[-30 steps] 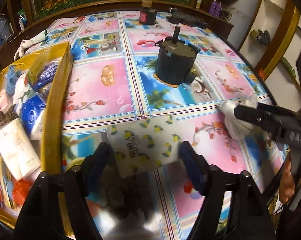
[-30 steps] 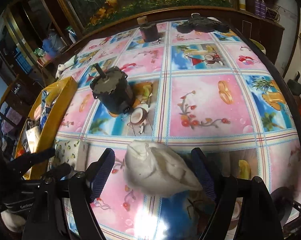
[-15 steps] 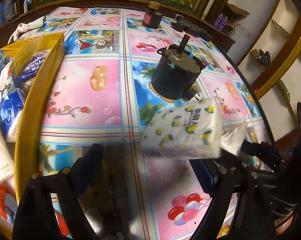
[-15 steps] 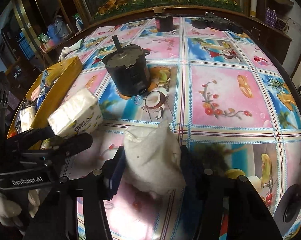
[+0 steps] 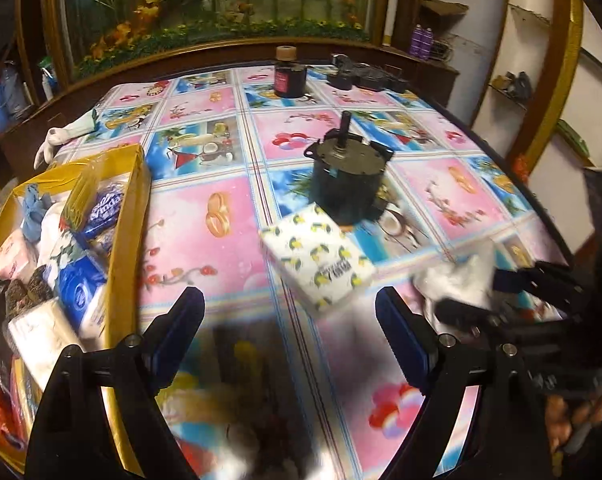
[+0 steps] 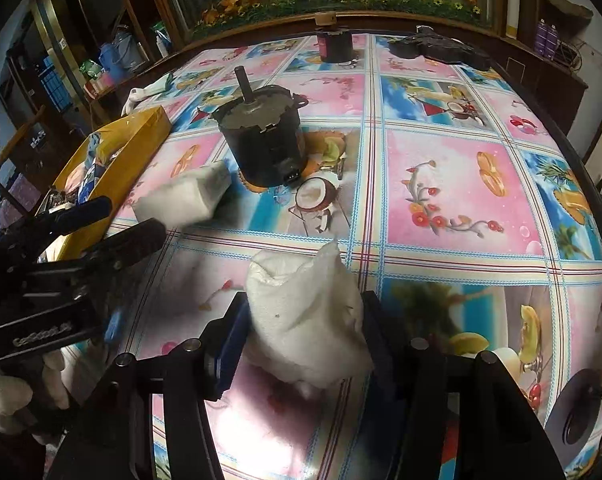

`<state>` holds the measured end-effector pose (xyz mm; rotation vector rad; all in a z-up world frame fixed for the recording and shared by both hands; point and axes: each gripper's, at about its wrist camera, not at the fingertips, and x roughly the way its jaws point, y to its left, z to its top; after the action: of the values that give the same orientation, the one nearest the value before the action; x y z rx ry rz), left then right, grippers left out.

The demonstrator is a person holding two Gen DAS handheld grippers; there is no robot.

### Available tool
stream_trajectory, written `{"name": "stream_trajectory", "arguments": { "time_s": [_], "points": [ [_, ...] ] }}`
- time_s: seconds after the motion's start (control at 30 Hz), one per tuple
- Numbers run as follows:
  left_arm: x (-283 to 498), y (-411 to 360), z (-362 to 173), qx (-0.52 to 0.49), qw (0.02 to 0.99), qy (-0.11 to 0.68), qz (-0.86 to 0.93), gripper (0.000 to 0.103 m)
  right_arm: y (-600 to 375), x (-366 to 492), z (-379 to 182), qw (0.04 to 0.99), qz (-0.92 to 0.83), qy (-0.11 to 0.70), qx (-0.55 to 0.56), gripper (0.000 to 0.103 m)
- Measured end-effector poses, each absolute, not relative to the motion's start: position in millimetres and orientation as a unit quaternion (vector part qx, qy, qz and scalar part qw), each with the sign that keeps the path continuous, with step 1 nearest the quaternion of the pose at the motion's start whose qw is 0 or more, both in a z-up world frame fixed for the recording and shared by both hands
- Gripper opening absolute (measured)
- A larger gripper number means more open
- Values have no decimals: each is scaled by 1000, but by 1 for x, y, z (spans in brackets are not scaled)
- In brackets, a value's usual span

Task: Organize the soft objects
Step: 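Grasp the lemon-print tissue pack with the left tool while the right tool holds the cloth, then carry the cloth and lemon-print pack over the box and open both tools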

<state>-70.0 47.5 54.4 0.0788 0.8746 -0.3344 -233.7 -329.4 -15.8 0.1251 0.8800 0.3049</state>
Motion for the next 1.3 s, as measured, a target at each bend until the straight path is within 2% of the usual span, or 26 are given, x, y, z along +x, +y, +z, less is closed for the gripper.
{"name": "stream_trajectory", "arguments": {
  "time_s": [0.17,0.37,0.43,0.53,0.6,0.67,0.7,0.73,0.77,0.8,0.87,1.07,1.3],
  "points": [
    [-59,53,58,24,887,435,-153,89,-332,-235,-19,890,156,424,66,58],
    [-9,34,28,-11,865,492,-103,89,-329,-239,-21,892,157,418,69,62],
    [-2,22,22,-9,865,492,-95,94,-331,-240,-22,891,159,418,76,62],
    [4,3,15,26,859,504,-87,95,-334,-241,-22,891,161,416,83,62],
    [5,-10,7,55,856,507,-83,103,-333,-242,-22,892,160,415,81,62],
    [1,-12,4,54,856,504,-100,103,-331,-243,-22,894,157,412,76,61],
    [-2,-9,5,46,858,501,-104,98,-330,-244,-22,896,154,411,72,56],
    [-4,-6,8,36,862,494,-111,81,-329,-245,-22,897,153,409,71,42],
    [-6,-1,12,26,863,490,-124,68,-329,-245,-22,896,155,409,72,32],
    [-7,4,14,11,858,494,-137,56,-330,-246,-22,895,160,410,75,31],
    [-9,16,19,-26,851,499,-158,54,-332,-247,-22,894,161,410,81,27],
    [-39,56,28,-71,853,483,-186,53,-329,-253,-12,897,155,406,78,25],
    [-85,137,80,-161,871,432,-171,54,-308,-267,23,905,181,381,55,25]
  ]
}}
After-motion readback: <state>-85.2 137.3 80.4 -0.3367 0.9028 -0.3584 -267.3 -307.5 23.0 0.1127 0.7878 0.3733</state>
